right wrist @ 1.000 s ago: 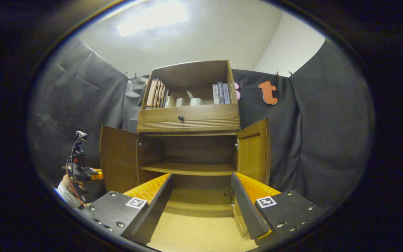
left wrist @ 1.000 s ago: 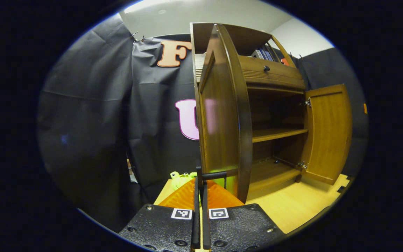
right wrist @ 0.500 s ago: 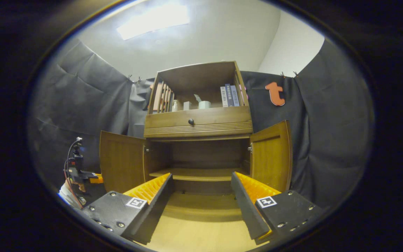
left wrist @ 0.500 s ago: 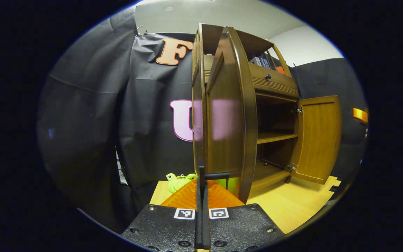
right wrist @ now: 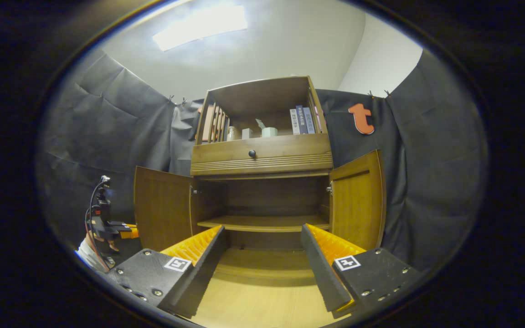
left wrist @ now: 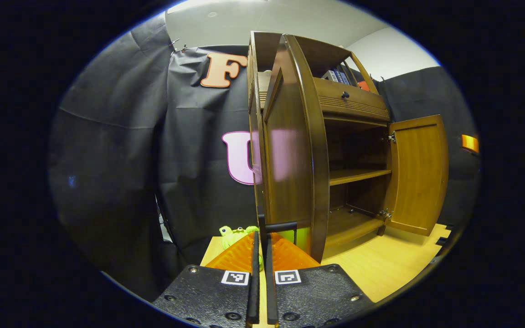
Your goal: Open the right door of the double-door shoe cabinet with the right hand, and open the left door with the left hand.
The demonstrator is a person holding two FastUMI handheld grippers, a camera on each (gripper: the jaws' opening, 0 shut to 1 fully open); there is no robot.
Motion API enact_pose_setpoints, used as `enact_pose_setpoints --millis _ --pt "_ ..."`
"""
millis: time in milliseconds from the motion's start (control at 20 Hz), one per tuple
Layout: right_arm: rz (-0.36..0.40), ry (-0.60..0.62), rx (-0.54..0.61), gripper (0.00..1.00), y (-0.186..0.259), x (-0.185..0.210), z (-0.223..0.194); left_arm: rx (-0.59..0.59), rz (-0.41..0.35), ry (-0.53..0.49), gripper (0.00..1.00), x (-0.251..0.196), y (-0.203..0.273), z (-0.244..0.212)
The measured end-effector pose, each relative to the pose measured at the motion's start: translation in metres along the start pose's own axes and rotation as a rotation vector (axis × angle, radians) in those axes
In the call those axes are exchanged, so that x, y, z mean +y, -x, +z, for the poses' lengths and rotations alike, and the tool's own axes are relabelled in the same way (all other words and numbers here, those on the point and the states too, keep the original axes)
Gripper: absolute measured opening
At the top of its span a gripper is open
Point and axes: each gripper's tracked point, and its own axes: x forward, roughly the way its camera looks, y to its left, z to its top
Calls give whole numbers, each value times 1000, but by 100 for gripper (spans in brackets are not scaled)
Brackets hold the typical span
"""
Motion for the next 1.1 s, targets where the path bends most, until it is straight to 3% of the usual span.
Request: enact_pose_setpoints --millis 250,500,650,700,750,900,1100 --pt "-9 -23 -6 98 11 -9 -4 -1 58 35 40 9 7 0" --pt "-1 -48 -20 98 14 -12 -5 -38 110 34 55 18 32 10" --pt "14 -83 -27 98 18 -8 -8 -30 137 41 79 19 46 13" --pt "18 -84 -23 98 19 -7 -10 -27 153 41 81 19 51 14" --pt "16 -81 -15 98 21 -8 -13 -37 166 41 89 18 56 18" --pt "19 -98 4 98 23 -15 -19 -72 219 58 93 11 66 35" --pt "25 -114 16 98 29 -20 -24 -75 181 116 93 -34 71 46"
